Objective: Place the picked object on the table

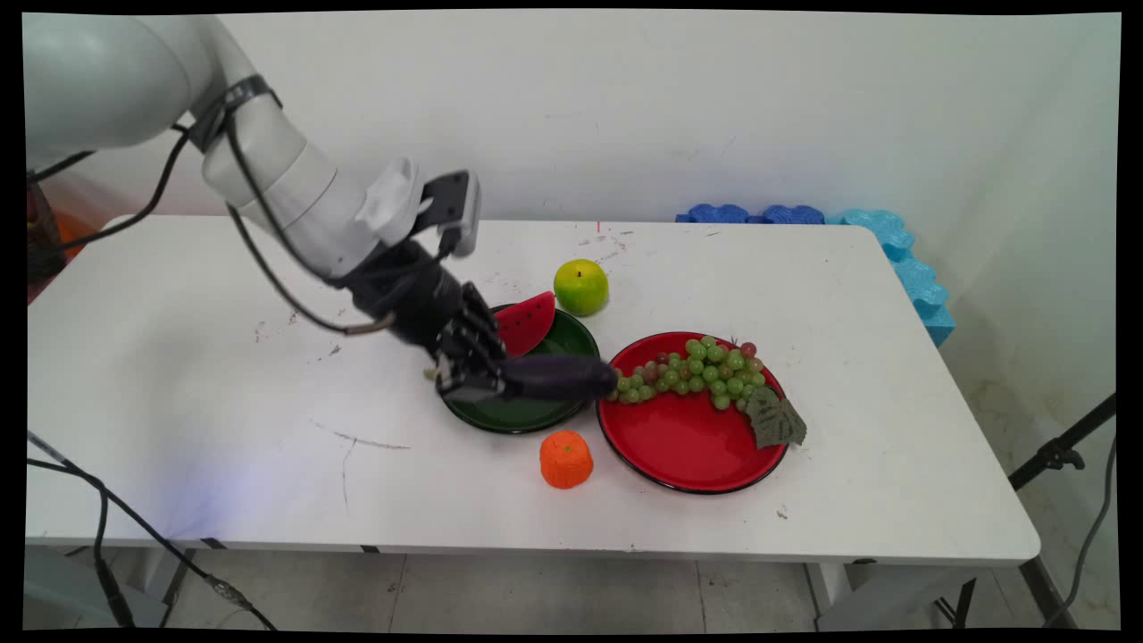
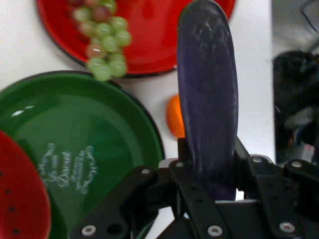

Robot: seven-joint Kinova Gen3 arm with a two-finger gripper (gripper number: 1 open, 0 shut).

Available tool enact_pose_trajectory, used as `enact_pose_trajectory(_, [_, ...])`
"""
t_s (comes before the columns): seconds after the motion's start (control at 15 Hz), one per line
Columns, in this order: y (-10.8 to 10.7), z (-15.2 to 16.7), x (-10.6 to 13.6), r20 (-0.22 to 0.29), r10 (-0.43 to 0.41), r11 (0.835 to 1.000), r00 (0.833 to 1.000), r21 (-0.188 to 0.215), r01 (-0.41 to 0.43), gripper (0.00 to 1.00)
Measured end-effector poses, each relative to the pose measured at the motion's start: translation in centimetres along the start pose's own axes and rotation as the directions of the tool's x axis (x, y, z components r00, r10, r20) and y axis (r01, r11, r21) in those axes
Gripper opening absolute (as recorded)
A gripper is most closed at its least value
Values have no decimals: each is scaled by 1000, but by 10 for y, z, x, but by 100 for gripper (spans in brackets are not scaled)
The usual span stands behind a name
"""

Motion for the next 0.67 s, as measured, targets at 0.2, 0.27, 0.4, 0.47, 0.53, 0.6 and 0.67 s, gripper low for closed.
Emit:
enact_pose_trajectory(0.2, [10, 11, -8, 20, 63, 998, 998, -30, -63, 0])
enact_pose_trajectory(0.27, [12, 17, -12, 30, 86, 996, 996, -41, -85, 0])
enact_pose_trajectory(0.4, [14, 30, -17, 46, 121, 991, 992, -56, -118, 0])
enact_pose_trajectory(0.47, [14, 37, -19, 52, 137, 989, 989, -62, -134, 0])
enact_pose_trajectory(0.53, [13, 43, -21, 58, 152, 986, 987, -69, -148, 0])
enact_pose_trajectory(0.6, [13, 49, -23, 61, 165, 984, 984, -77, -160, 0])
enact_pose_trajectory(0.67, [12, 55, -25, 65, 180, 981, 982, -87, -174, 0])
